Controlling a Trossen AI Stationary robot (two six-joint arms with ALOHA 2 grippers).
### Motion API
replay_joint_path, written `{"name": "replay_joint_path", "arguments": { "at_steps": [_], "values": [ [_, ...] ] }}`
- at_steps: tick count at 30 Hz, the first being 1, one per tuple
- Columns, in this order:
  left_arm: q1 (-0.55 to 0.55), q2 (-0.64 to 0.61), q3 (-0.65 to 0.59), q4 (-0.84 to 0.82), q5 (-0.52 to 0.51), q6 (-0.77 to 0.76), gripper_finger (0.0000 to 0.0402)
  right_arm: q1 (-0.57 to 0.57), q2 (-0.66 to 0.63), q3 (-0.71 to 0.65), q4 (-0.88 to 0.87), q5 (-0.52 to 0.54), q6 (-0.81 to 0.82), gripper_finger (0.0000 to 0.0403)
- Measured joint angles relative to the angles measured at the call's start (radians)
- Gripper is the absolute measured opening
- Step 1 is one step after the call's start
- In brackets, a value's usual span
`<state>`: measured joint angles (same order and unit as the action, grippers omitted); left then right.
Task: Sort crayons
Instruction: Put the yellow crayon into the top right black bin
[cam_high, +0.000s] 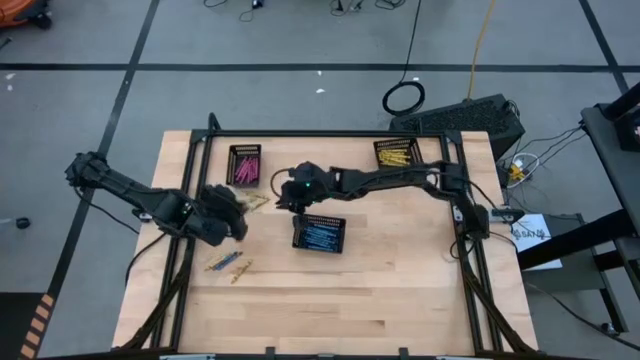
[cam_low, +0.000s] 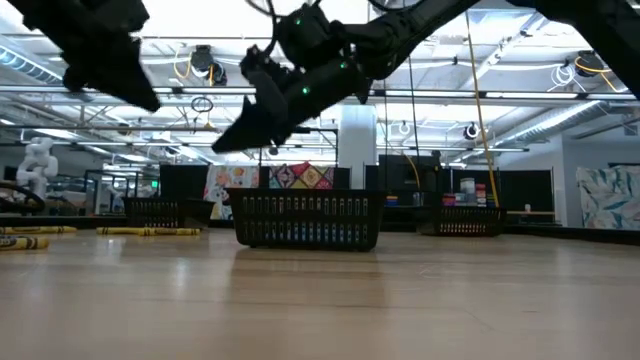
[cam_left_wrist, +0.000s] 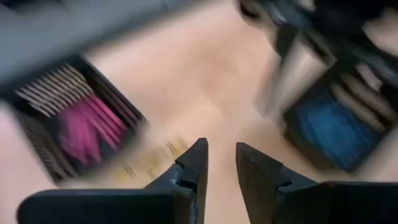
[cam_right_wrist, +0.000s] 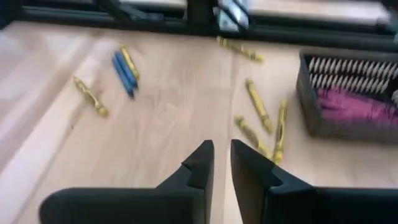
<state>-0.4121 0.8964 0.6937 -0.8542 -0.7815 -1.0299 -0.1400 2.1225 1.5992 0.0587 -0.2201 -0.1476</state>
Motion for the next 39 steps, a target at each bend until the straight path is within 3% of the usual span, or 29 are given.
{"name": "replay_joint_path", "arguments": {
  "at_steps": [4,14,19,22,28,29,34,39],
  "values": [
    [-0.031,0.044,0.002,-0.007,0.306,0.011,0.0065,-0.016,-0.034,-0.040,0.017,-0.062,0.023,0.0016],
    [-0.189,0.222,0.002,0.000,0.564,-0.289,0.0013,-0.015,-0.238,-0.305,0.247,-0.059,0.023,0.0001],
    [-0.281,0.260,0.019,-0.002,0.563,-0.458,0.0002,-0.015,-0.333,-0.442,0.254,0.038,0.022,0.0001],
    [-0.314,0.280,0.049,0.024,0.530,-0.513,0.0003,-0.011,-0.370,-0.525,0.327,0.042,0.038,0.0001],
    [-0.328,0.331,0.050,0.156,0.370,-0.557,0.0003,-0.001,-0.398,-0.644,0.511,0.038,0.083,0.0000],
    [-0.321,0.341,0.050,0.171,0.378,-0.541,0.0003,-0.002,-0.398,-0.650,0.527,0.037,0.091,0.0000],
    [-0.305,0.398,0.050,0.186,0.639,-0.580,0.0030,-0.002,-0.396,-0.657,0.524,0.037,0.105,0.0000],
    [-0.304,0.455,0.050,0.152,0.714,-0.695,0.0108,-0.002,-0.397,-0.657,0.528,0.036,0.087,0.0000]
  ]
}}
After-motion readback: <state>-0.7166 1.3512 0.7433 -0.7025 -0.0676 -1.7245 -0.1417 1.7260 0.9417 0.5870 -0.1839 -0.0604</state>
